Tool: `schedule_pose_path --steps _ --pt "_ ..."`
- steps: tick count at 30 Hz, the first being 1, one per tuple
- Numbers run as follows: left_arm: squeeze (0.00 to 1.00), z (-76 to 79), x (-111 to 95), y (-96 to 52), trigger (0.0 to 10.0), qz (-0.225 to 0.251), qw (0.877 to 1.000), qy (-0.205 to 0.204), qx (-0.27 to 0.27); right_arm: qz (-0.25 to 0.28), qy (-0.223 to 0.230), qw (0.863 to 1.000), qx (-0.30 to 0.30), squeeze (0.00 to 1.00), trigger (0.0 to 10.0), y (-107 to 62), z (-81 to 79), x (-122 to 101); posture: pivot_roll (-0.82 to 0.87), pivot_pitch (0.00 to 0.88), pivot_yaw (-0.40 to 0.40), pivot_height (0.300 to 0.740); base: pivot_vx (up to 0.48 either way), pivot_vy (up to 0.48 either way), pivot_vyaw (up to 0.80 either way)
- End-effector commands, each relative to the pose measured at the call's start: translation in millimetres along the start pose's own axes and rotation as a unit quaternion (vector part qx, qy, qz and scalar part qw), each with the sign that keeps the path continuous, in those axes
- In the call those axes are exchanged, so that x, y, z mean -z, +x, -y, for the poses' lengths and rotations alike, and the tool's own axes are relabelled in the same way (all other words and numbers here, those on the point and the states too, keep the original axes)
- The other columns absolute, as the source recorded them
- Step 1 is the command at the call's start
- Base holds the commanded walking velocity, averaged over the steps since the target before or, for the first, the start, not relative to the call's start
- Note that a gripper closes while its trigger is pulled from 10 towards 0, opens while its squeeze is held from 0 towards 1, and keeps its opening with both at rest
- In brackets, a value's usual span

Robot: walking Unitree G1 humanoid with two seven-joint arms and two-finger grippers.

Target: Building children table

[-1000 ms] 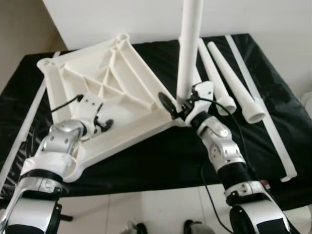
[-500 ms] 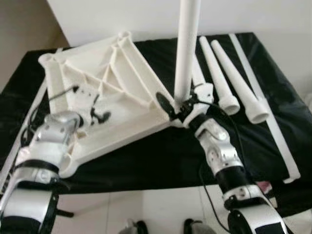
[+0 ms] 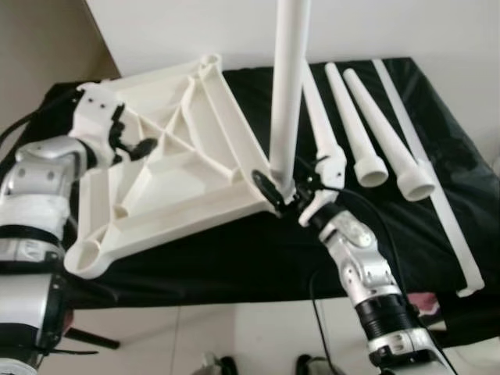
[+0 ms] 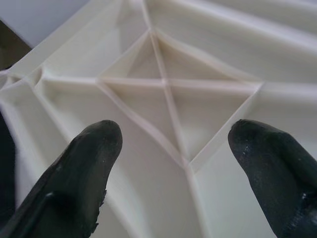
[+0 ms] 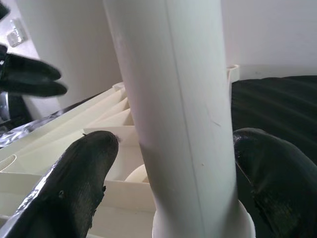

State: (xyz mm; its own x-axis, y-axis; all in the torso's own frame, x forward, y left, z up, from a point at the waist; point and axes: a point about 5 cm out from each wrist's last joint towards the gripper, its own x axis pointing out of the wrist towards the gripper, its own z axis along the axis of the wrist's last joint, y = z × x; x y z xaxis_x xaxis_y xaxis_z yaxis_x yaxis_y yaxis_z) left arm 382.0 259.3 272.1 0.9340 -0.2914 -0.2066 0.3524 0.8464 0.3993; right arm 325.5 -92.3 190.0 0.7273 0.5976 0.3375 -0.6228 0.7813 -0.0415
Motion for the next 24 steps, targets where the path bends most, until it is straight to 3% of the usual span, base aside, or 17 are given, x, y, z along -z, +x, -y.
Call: schedule_pose_path --steps 1,4,7,13,18,24 --pt "0.00 -16.5 7.6 -5.7 10.0 -0.023 0.994 0.027 -0.101 -0.004 -0.002 1.000 0.005 0.00 10.0 -3.1 -1.2 0.7 -0.12 0.134 0.087 0.740 0.000 0.000 0.00" --pt "0.00 -29.0 20.8 -13.8 10.0 -0.069 0.984 0.088 -0.140 -0.001 -0.006 1.000 0.030 0.00 10.0 -9.2 3.0 -2.1 -0.12 0.138 0.085 0.740 0.000 0.000 0.00" --pt "0.00 -33.4 29.6 -16.5 10.0 -0.091 0.975 0.117 -0.164 0.003 -0.008 0.999 0.052 0.00 10.0 -12.0 6.8 -6.0 -0.12 0.144 0.084 0.740 0.000 0.000 0.00" --pt "0.00 -34.3 38.7 -17.0 10.0 -0.100 0.968 0.133 -0.187 0.011 -0.005 0.997 0.075 0.00 10.0 -12.9 9.4 -10.5 -0.12 0.148 0.083 0.740 0.000 0.000 0.00" --pt "0.00 -25.4 61.5 -16.0 10.0 -0.096 0.967 0.130 -0.196 0.016 -0.006 0.997 0.078 0.00 10.0 -12.6 8.5 -15.7 -0.12 0.155 0.082 0.740 0.000 0.000 0.00" --pt "0.00 -17.0 72.8 -13.4 10.0 -0.100 0.969 0.132 -0.185 0.016 -0.006 0.997 0.078 0.00 10.0 -11.4 9.0 -18.6 -0.12 0.157 0.077 0.740 0.000 0.000 0.00"
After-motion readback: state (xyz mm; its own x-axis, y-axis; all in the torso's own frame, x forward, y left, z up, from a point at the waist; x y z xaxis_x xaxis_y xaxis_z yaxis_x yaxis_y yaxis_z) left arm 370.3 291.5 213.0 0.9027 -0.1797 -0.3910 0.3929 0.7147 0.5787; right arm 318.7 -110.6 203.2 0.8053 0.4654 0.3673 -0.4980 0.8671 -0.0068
